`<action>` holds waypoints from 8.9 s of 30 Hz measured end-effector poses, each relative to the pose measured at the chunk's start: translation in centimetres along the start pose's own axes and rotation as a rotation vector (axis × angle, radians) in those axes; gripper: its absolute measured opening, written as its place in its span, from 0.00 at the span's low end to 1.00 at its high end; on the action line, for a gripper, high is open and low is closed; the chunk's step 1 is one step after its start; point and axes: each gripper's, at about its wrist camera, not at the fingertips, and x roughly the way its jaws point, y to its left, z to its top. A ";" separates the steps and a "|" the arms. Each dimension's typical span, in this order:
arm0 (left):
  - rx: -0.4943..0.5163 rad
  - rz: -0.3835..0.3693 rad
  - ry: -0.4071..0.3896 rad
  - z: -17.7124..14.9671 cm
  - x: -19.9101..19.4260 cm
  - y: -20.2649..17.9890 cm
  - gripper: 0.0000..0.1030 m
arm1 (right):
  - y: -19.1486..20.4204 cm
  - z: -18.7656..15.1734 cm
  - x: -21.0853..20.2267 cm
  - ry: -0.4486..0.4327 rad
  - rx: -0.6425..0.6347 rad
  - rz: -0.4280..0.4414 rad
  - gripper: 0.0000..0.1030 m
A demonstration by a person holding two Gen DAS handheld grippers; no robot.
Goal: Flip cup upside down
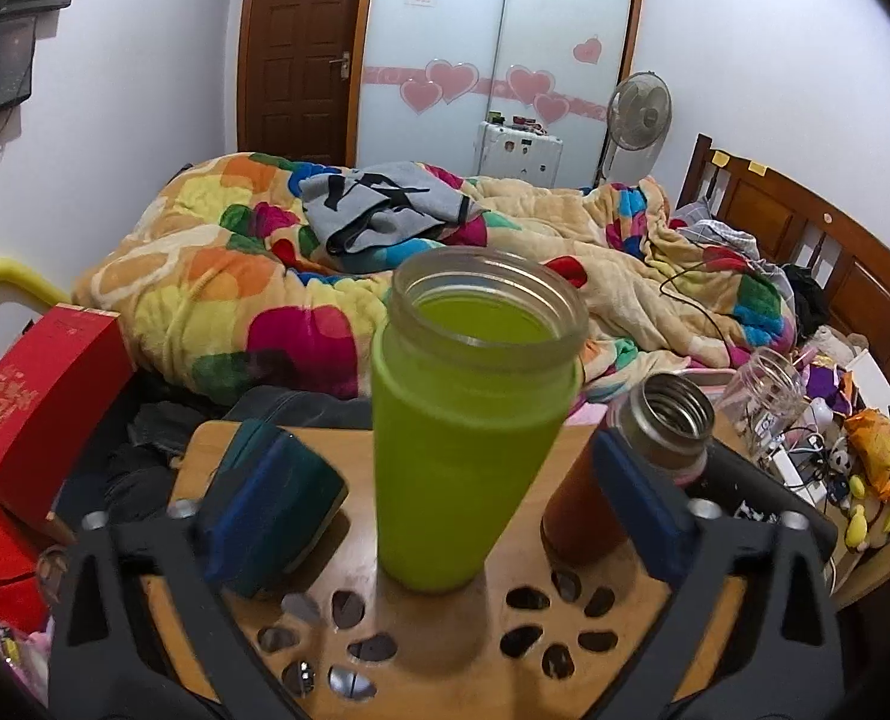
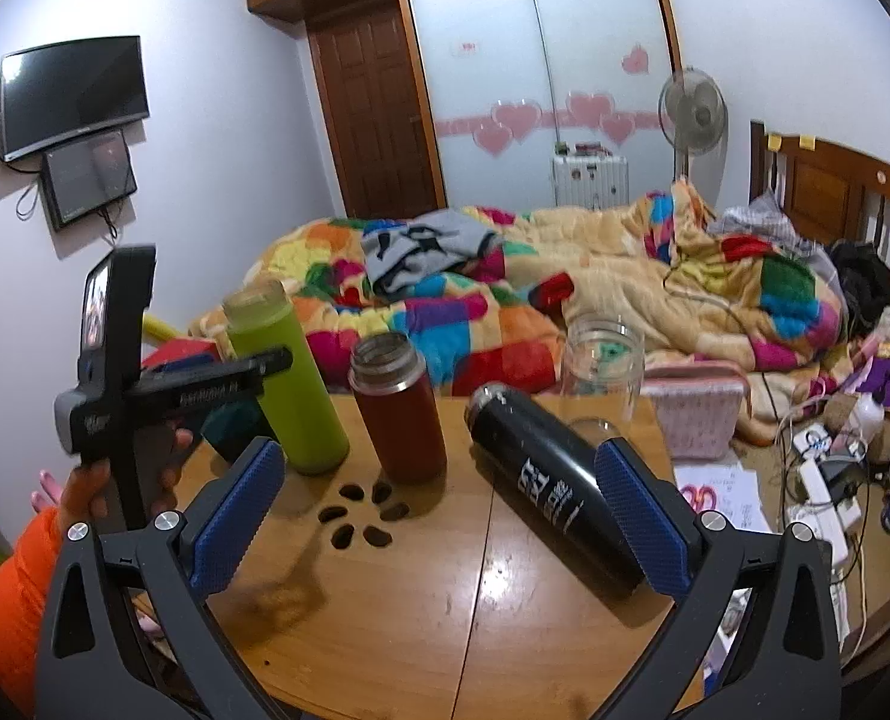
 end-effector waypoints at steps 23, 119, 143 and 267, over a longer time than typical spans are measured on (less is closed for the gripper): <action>0.142 -0.244 0.191 -3.9 -5.8 -4.5 0.61 | 0.1 -5.2 2.6 0.154 -0.054 0.106 1.00; 0.010 -0.409 0.172 -3.8 -9.9 -3.3 0.15 | 6.6 -2.1 0.6 0.040 -0.240 0.239 0.61; -0.022 -0.304 0.143 -3.8 -10.5 0.2 0.41 | 8.7 -0.9 2.8 0.089 -0.268 0.211 0.61; 0.119 -0.100 -0.220 -6.5 -27.6 -6.3 1.00 | 3.5 -0.1 -12.2 -0.101 -0.092 0.081 1.00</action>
